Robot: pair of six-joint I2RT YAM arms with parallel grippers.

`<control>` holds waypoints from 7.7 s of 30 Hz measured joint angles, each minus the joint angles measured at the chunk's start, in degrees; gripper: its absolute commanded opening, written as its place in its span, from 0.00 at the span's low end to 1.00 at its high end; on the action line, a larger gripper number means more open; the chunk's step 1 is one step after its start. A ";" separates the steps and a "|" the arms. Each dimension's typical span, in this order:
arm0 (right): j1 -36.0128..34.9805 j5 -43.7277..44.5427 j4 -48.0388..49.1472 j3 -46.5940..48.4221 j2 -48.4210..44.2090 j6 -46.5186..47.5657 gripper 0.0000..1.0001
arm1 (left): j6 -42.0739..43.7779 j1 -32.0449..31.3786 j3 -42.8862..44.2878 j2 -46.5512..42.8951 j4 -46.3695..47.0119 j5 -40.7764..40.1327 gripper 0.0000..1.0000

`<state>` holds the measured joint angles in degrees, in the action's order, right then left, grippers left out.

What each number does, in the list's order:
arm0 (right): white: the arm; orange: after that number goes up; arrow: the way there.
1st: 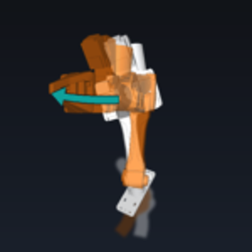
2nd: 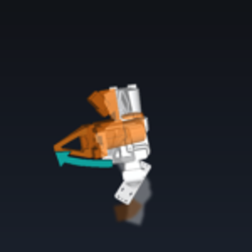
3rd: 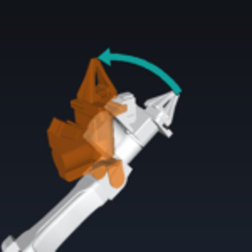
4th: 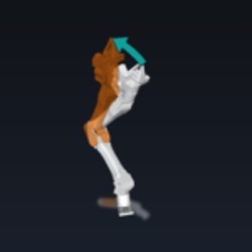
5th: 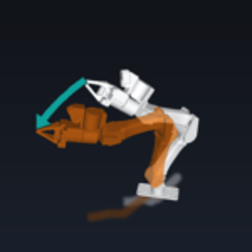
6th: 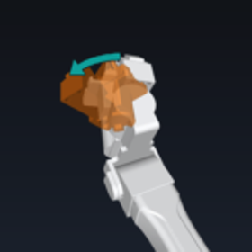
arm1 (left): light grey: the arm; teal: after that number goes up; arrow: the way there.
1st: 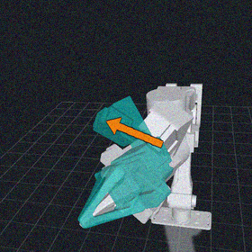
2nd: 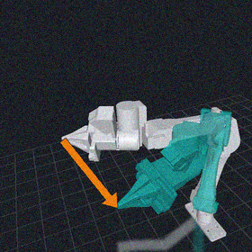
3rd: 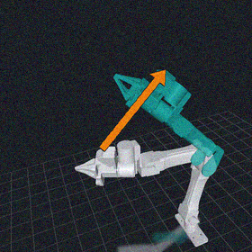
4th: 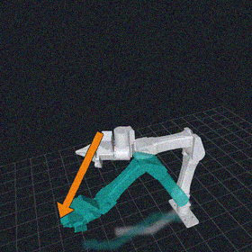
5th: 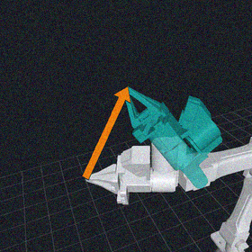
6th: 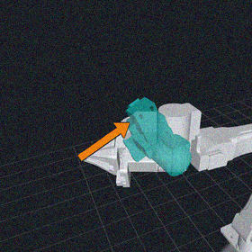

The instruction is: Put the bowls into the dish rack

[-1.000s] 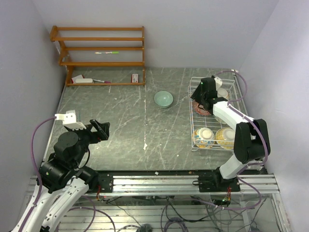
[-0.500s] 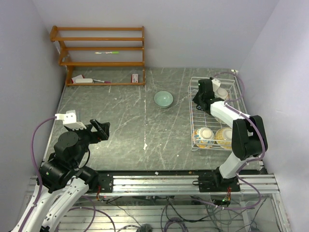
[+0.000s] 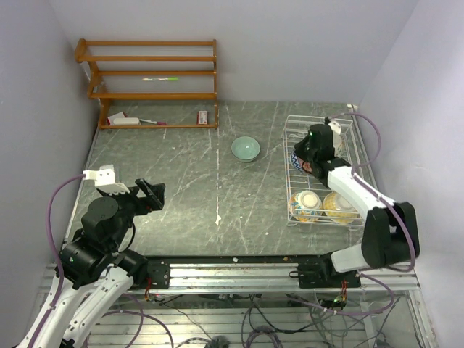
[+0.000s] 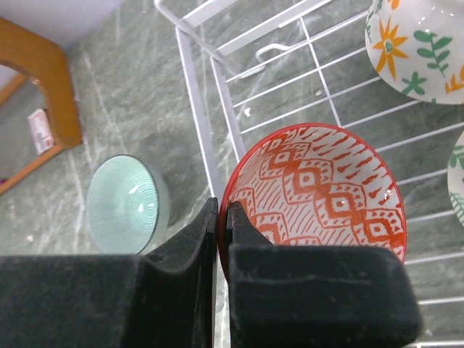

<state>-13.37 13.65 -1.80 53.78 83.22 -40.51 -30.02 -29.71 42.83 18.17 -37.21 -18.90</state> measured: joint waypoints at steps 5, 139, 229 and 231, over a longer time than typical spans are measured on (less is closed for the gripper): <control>0.07 -0.81 5.75 -7.32 -7.56 -3.19 0.00 | 0.00 -0.02 0.00 0.04 0.00 0.00 0.98; 7.41 -0.74 -16.17 4.72 4.79 18.45 0.55 | 0.00 -0.13 0.00 0.74 -0.02 -0.31 0.98; 15.43 -52.78 32.98 -8.57 1.81 -7.93 0.01 | -0.15 -0.68 0.00 0.46 -0.44 -0.68 0.98; 17.18 -54.42 36.81 -10.10 3.02 -11.04 0.01 | -0.26 -0.68 0.00 0.50 -0.44 -0.72 0.98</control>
<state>3.81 -40.77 35.00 43.68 86.24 -51.55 -30.28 -30.39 42.83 18.68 -37.65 -19.62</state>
